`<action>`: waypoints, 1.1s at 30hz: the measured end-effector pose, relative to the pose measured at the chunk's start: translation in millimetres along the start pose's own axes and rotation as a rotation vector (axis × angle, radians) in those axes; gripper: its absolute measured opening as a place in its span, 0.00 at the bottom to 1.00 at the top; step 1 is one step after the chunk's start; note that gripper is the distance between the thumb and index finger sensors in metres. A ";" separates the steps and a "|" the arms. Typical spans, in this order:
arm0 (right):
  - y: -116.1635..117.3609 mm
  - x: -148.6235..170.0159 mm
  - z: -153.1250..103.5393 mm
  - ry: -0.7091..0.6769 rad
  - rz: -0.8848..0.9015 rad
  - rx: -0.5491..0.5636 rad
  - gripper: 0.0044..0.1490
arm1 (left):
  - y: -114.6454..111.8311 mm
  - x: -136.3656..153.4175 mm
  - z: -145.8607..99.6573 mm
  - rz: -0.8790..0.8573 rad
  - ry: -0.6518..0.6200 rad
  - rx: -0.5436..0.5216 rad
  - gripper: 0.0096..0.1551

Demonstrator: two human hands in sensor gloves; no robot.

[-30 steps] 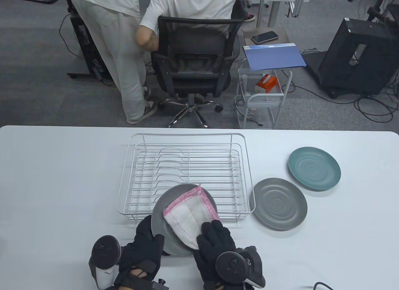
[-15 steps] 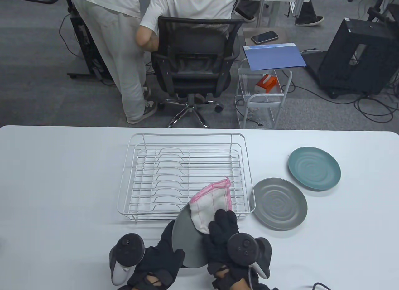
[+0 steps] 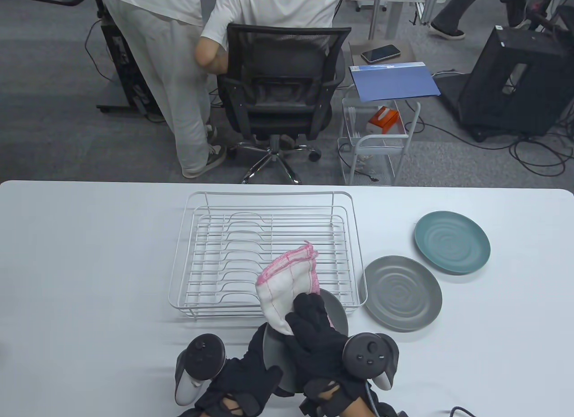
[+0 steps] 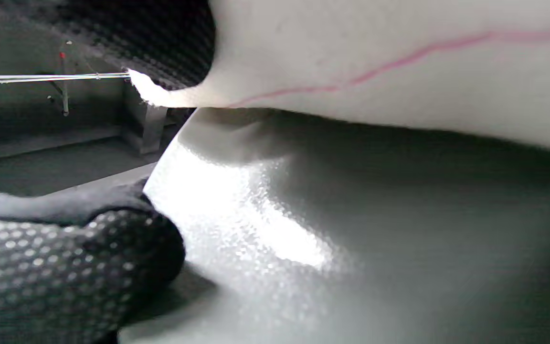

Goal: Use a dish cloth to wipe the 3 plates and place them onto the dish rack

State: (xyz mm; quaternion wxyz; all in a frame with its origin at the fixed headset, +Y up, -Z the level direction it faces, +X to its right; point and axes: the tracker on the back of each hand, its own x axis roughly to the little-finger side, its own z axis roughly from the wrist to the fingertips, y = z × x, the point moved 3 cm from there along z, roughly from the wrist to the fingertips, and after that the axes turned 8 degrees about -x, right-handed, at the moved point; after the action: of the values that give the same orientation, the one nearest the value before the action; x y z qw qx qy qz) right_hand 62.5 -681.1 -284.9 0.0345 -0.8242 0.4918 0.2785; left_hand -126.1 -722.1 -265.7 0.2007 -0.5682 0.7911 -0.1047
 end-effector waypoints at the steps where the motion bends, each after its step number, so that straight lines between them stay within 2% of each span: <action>1: -0.5 1.9 0.1 -0.010 0.019 -0.010 0.33 | -0.7 0.0 0.1 0.007 0.000 0.002 0.47; 8: 8.7 -4.8 -2.5 -0.078 0.126 -0.118 0.33 | -3.4 0.2 0.7 -0.014 -0.007 0.016 0.47; 12: 12.9 -7.3 -9.2 -0.072 0.125 -0.140 0.32 | 1.0 -0.1 0.0 -0.041 -0.022 0.002 0.47; 15: 21.4 -2.9 -13.8 -0.054 0.134 -0.215 0.32 | 11.7 1.1 -0.2 -0.076 -0.022 -0.045 0.46; 17: 27.4 0.9 -16.4 -0.035 0.157 -0.275 0.32 | 26.1 0.8 -1.4 -0.084 -0.042 -0.113 0.46; 21: 32.9 5.7 -15.5 0.006 0.133 -0.316 0.32 | 45.0 -0.6 -3.5 -0.063 -0.067 -0.181 0.45; 25: 31.4 12.0 -15.5 0.099 0.030 -0.325 0.31 | 50.5 -2.6 -5.7 0.002 -0.070 -0.218 0.44; 28: 22.7 21.9 -18.9 0.173 -0.074 -0.278 0.32 | 53.6 -6.8 -6.1 0.024 -0.068 -0.245 0.44; 33: 10.0 33.4 -19.1 0.258 -0.108 -0.173 0.32 | 42.0 -10.4 0.1 0.069 -0.057 -0.168 0.44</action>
State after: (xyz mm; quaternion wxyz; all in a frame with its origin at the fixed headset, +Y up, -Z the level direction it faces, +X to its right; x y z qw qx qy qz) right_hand 74.4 -719.0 -283.1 -0.0848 -0.8783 0.4213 0.2095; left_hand -159.2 -698.3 -280.3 0.1782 -0.5581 0.8103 -0.0150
